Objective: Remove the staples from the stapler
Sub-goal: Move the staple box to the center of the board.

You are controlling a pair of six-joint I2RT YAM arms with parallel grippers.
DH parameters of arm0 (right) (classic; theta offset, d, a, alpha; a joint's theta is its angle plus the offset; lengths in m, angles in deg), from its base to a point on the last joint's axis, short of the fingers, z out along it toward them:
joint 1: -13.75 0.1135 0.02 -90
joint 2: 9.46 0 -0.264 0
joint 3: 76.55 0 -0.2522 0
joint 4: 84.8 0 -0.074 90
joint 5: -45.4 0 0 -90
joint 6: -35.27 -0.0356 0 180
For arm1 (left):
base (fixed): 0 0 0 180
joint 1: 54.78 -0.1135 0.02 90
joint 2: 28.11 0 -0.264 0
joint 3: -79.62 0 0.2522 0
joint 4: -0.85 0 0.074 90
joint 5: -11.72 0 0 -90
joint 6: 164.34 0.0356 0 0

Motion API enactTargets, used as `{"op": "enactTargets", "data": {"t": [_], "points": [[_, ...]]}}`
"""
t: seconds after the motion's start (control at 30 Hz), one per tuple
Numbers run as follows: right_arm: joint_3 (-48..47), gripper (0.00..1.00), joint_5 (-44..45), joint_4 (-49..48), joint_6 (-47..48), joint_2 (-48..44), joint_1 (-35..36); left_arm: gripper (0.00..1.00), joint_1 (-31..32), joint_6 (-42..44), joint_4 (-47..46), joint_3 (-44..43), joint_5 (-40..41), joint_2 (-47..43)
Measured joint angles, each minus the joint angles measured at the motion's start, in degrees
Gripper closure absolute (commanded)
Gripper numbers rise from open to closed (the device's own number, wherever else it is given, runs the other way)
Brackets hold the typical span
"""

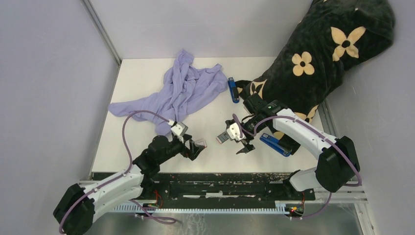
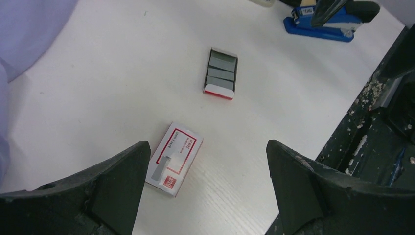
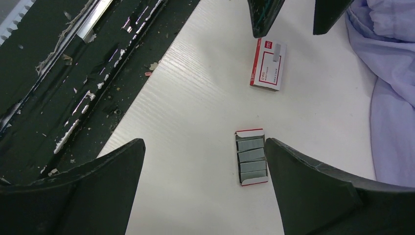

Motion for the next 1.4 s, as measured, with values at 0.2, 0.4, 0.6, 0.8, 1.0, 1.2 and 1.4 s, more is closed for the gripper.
{"op": "enactTargets", "data": {"t": [0.2, 0.4, 0.6, 0.8, 1.0, 1.2, 1.4], "points": [[0.00, 0.00, 0.46, 0.17, 0.20, 0.00, 0.00, 0.05, 0.72, 0.83, 0.11, -1.92, 0.42, 9.77], [0.00, 0.00, 0.81, 0.72, 0.22, 0.00, 0.00, 0.05, 0.72, -4.37, 3.65, -3.56, 5.53, 8.70], [0.00, 0.00, 0.81, 1.29, 0.59, 0.00, 0.00, 0.05, 0.72, -11.85, 8.15, -3.89, 13.07, 3.89], [0.00, 0.00, 0.81, 1.66, 0.81, 0.00, 0.00, 0.06, 0.72, -18.51, 16.44, -6.34, 16.22, 6.95], [-0.02, 0.00, 0.79, 2.40, 1.20, 0.02, 0.00, 0.08, 0.68, -22.71, 23.39, -10.23, 18.32, 10.58], [-0.09, 0.00, 0.70, 2.75, 1.49, 0.52, 0.00, 0.21, 0.55, -24.04, 25.88, -15.10, 18.43, 19.41], [-0.22, 0.00, 0.33, 3.37, 1.88, 0.55, 0.17, 0.31, 0.26, -25.07, 29.68, -20.70, 19.76, 27.47]]}}
